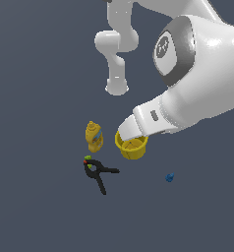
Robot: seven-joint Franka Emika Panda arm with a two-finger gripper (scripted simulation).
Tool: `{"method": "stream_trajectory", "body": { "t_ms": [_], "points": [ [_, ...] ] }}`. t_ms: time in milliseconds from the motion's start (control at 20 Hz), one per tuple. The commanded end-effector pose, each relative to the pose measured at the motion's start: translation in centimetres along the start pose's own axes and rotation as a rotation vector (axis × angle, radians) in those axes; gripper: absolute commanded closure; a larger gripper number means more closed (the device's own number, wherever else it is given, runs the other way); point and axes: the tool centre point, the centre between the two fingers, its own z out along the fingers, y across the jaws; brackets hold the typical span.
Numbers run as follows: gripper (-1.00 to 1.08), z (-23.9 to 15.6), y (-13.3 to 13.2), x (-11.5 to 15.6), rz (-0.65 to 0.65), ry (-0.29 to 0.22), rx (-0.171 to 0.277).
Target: Pick up a designated object from a clutter of objects.
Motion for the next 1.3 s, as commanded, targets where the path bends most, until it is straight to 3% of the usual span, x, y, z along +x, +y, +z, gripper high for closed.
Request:
{"method": "stream_trajectory", "body": {
  "t_ms": [0,650,1250],
  "points": [
    [1.08,-1.9,0.2,0.0,0.001,0.001,-0.001],
    [1.08,-8.6,0.8,0.4,0.002,0.001,-0.002],
    [1.08,-11.6,1.2,0.6,0.003,0.001,-0.004]
  ]
}}
